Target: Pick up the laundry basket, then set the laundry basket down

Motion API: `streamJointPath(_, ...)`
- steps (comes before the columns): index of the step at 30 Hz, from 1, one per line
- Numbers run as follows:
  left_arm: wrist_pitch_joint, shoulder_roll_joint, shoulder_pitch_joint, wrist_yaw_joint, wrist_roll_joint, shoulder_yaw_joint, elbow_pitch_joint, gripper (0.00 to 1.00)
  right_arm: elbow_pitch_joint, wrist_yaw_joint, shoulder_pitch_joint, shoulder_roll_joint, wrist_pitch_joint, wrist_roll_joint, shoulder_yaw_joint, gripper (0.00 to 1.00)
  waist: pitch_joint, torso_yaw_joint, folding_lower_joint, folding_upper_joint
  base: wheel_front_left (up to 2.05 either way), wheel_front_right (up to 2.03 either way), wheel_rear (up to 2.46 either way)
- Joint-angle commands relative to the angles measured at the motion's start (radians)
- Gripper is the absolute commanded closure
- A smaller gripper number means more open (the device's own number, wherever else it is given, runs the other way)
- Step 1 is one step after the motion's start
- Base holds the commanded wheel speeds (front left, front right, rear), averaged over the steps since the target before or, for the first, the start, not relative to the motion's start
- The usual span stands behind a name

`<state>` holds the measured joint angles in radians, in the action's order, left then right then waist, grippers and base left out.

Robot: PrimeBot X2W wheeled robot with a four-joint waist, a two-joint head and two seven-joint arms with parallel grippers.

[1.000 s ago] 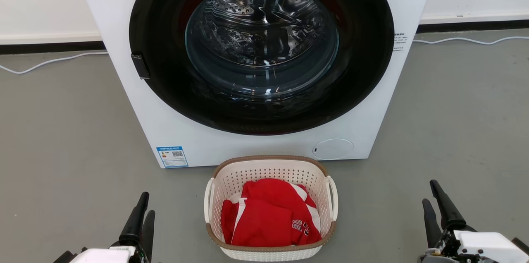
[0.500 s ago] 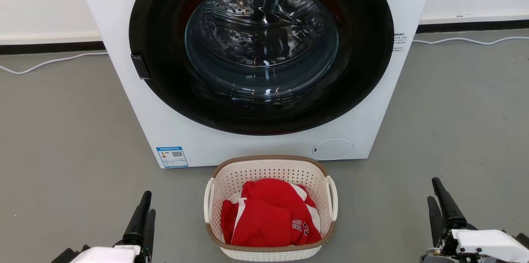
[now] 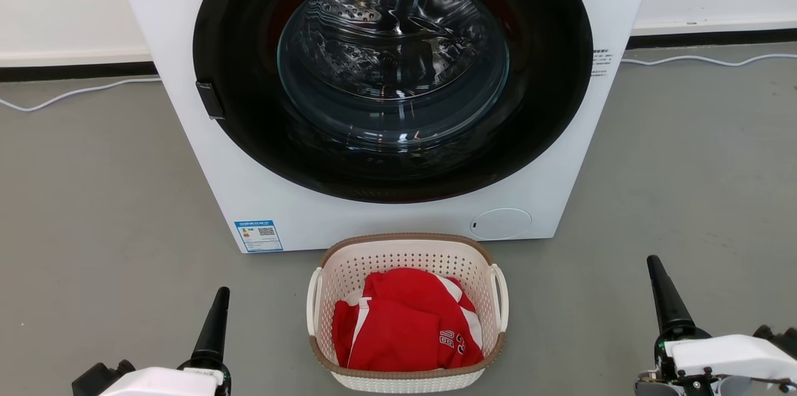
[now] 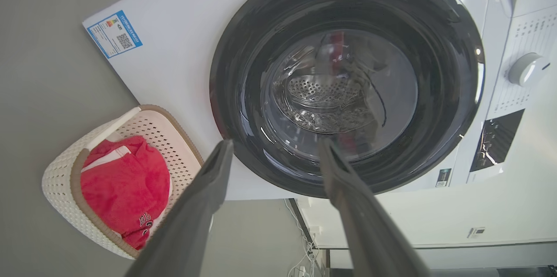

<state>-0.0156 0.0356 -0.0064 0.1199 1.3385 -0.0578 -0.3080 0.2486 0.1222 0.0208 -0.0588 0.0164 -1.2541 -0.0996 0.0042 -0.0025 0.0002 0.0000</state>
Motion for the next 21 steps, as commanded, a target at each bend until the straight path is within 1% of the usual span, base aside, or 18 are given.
streamJointPath(1, 0.01, 0.008, -0.03, 0.005, -0.044, -0.011, 0.035, 0.0, -0.039, 0.003, 0.012, -0.022, -0.015, 0.045, 0.005, 0.0, 0.0, 0.0, -0.0001, 0.0, 0.0, 0.0, 0.0)
streamJointPath(13, 0.046, 0.006, -0.021, -0.012, -0.256, -0.022, 0.05, 0.0, -0.061, 0.004, 0.001, -0.039, -0.05, 0.265, 0.02, 0.0, 0.002, -0.002, -0.0001, 0.0, 0.0, 0.0, 0.0)
streamJointPath(21, 0.067, 0.006, -0.017, -0.019, -0.357, -0.019, 0.061, 0.0, -0.073, 0.004, -0.002, -0.046, -0.071, 0.365, 0.026, 0.0, 0.002, -0.002, -0.0001, 0.0, 0.0, 0.0, 0.0)
